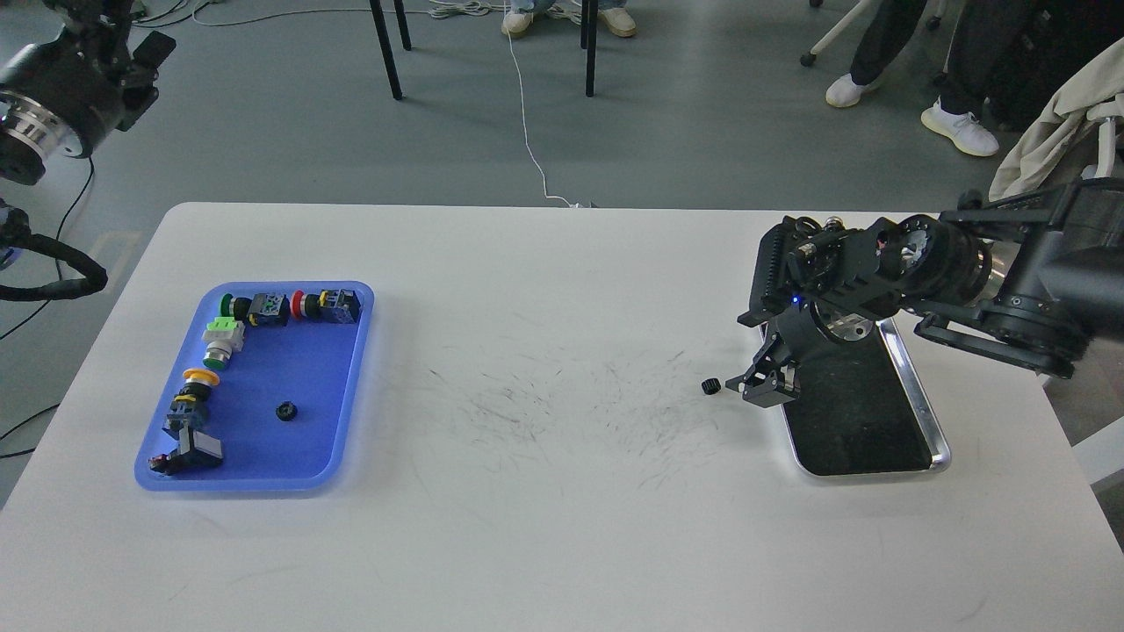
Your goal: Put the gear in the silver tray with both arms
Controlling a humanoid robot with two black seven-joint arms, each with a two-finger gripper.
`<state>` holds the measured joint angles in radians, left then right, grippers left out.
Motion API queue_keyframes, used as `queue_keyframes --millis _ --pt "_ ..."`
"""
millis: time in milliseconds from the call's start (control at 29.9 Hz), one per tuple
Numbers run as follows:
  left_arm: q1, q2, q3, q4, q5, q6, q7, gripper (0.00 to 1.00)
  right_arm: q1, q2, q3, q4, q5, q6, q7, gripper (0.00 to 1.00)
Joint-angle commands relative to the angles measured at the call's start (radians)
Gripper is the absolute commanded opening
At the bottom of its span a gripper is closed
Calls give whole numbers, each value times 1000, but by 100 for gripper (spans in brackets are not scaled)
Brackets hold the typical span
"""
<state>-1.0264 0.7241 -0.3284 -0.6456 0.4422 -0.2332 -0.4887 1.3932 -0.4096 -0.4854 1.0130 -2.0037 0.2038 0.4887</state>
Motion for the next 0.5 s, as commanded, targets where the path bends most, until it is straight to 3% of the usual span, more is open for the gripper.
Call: queue_keyframes --millis 0,468 --pt "0 0 0 1 0 0 0 94 -2 21 -22 -16 0 -26 0 83" --pt "9 6 2 1 -19 2 0 94 -20 104 -55 -71 0 -30 0 70"
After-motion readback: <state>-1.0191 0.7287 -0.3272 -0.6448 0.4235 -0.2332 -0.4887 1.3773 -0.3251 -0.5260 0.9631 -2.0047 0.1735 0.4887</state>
